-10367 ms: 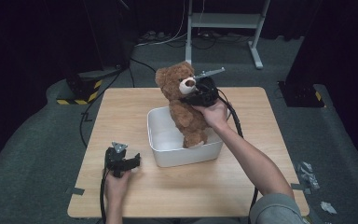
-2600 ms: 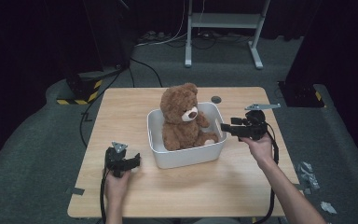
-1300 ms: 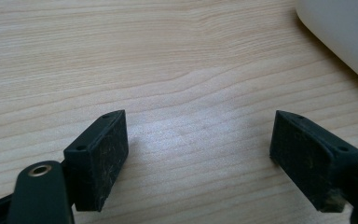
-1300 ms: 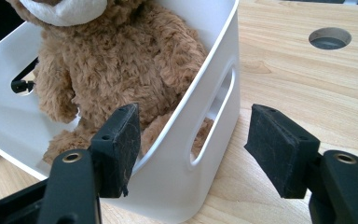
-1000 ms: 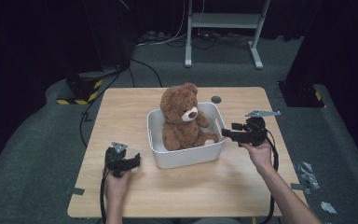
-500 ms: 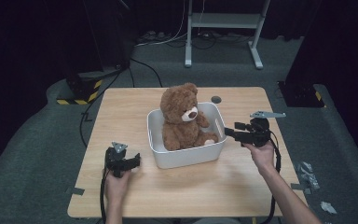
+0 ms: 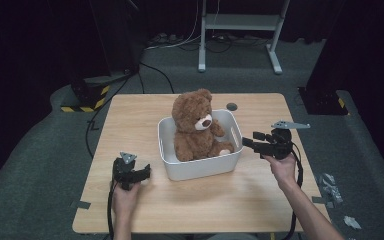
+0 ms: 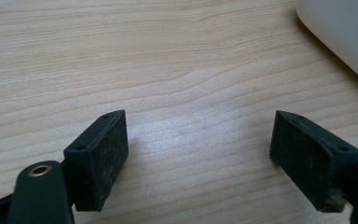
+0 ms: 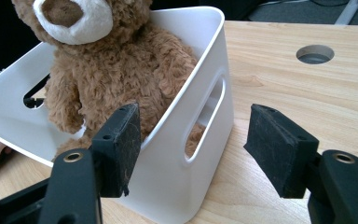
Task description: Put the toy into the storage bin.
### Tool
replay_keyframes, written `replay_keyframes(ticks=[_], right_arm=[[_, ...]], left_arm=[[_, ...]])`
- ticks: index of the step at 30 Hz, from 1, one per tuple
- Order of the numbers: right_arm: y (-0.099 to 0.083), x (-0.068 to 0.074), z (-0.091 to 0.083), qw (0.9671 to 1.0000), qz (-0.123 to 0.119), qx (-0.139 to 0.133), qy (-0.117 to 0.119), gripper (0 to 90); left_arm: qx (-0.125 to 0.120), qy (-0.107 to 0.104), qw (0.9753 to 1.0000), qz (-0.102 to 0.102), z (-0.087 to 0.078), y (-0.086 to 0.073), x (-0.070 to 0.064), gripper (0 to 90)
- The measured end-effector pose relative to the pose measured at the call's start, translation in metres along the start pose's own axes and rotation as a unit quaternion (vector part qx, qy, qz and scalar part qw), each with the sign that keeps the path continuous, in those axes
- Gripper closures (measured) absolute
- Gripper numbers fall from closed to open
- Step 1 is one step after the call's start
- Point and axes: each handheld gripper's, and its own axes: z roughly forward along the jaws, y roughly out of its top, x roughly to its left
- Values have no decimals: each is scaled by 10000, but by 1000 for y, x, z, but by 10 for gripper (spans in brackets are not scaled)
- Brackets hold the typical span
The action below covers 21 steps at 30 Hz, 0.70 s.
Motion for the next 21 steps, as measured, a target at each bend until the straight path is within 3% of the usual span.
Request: replay_keyframes(ticks=[6,21], right_arm=[[-1,0,-5,9999,-54,-108,-44,356],[-10,-10,-11,9997,121,-132,-174,356]], left_arm=[[0,-1,10000,-1,0,0,0,192],[0,1,10000,0,0,0,0,192]])
